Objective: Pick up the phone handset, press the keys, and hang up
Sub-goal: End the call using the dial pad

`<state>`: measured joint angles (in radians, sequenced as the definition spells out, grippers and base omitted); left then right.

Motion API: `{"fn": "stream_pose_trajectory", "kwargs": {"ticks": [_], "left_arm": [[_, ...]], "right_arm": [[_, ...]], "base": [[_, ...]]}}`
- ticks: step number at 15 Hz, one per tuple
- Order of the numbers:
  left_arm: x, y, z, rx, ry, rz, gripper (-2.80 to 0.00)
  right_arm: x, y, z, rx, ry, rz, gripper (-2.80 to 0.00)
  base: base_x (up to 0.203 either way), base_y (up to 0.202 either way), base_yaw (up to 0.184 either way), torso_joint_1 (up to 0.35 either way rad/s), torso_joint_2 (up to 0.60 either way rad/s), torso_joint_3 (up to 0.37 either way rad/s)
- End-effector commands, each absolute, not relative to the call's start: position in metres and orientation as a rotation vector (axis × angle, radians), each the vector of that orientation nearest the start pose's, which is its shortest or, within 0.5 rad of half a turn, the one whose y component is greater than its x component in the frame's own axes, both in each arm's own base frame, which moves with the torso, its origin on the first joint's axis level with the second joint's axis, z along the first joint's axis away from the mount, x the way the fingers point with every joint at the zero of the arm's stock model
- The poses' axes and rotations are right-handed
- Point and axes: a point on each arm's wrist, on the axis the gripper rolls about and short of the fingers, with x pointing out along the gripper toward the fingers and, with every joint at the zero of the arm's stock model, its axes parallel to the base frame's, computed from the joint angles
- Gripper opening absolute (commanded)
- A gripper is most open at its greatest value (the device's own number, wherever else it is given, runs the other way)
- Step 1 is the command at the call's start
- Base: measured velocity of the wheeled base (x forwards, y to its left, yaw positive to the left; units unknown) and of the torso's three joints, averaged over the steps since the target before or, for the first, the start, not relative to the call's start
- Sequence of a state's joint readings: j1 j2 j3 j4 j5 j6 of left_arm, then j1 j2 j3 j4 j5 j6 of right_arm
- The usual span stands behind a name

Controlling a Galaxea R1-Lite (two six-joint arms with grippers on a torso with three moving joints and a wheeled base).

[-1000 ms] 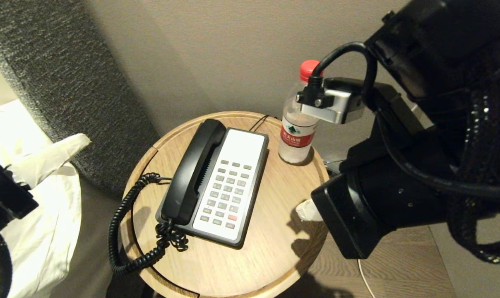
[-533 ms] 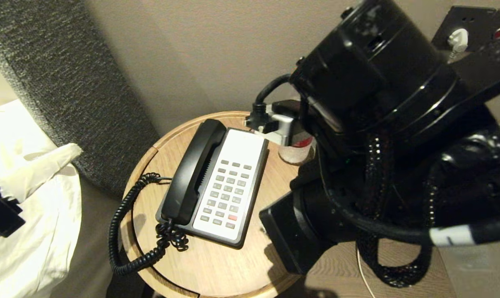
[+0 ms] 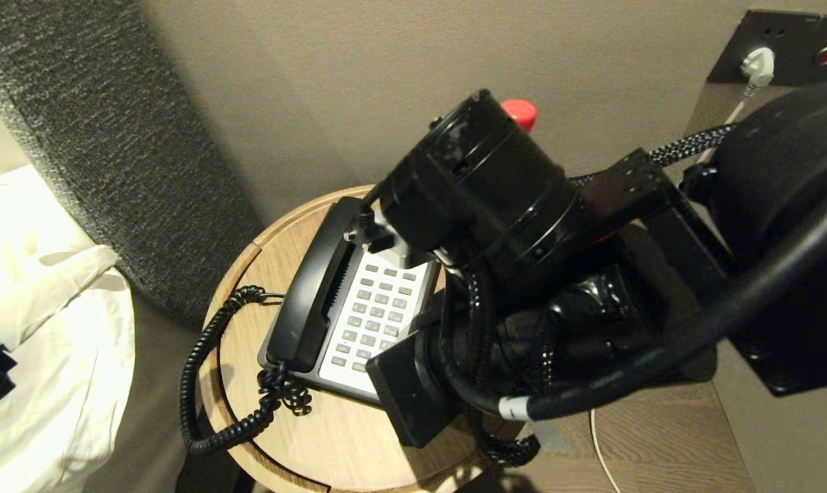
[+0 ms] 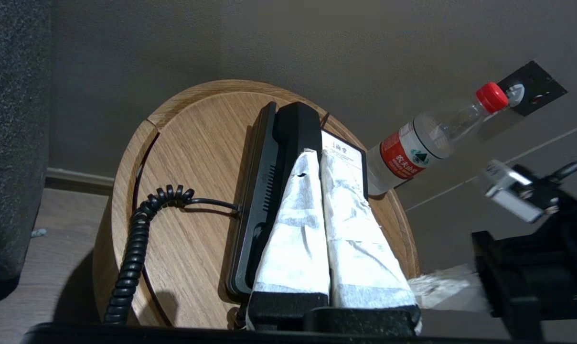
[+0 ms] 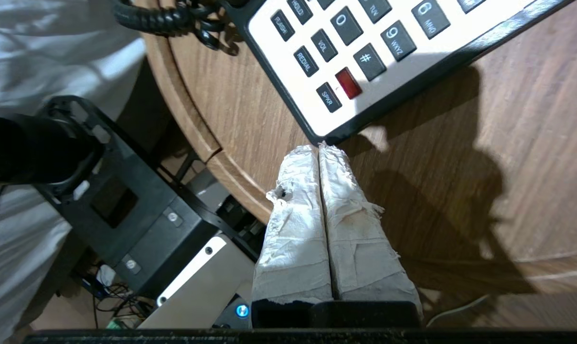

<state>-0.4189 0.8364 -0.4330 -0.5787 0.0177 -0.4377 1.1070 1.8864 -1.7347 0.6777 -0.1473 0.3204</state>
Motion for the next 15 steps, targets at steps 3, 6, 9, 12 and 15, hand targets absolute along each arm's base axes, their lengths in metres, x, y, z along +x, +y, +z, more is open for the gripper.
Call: {"fn": "stream_pose_trajectory", "kwargs": {"ticks": [3,6,9,12,15], "left_arm": [[0.082,-0.036,0.241,-0.472,-0.086,-0.434,-2.80],[0.082,-0.036,0.241,-0.473,-0.084,-0.434,-2.80],[0.082,-0.036,0.238,-0.476,-0.073,-0.433,-2.80],[0.083,-0.036,0.238,-0.477,-0.072,-0.433,-2.80],[0.083,-0.036,0.237,-0.478,-0.068,-0.434,-2.80]], "right_arm": [[0.165,0.318,0.245,-0.240,0.846,0.750,-2.80],[0.172,0.321,0.240,-0.233,0.838,0.735,-2.80],[0.178,0.321,0.237,-0.235,0.842,0.720,-2.80],[0.180,0.322,0.234,-0.236,0.849,0.713,-2.80],[0.179,0.321,0.236,-0.233,0.848,0.723,-2.80]], "base": [[0.000,0.000,0.000,0.000,0.00,0.000],[0.000,0.000,0.000,0.000,0.00,0.000],[0.000,0.000,0.000,0.000,0.00,0.000],[0.000,0.000,0.000,0.000,0.00,0.000],[0.000,0.000,0.000,0.000,0.00,0.000]]}}
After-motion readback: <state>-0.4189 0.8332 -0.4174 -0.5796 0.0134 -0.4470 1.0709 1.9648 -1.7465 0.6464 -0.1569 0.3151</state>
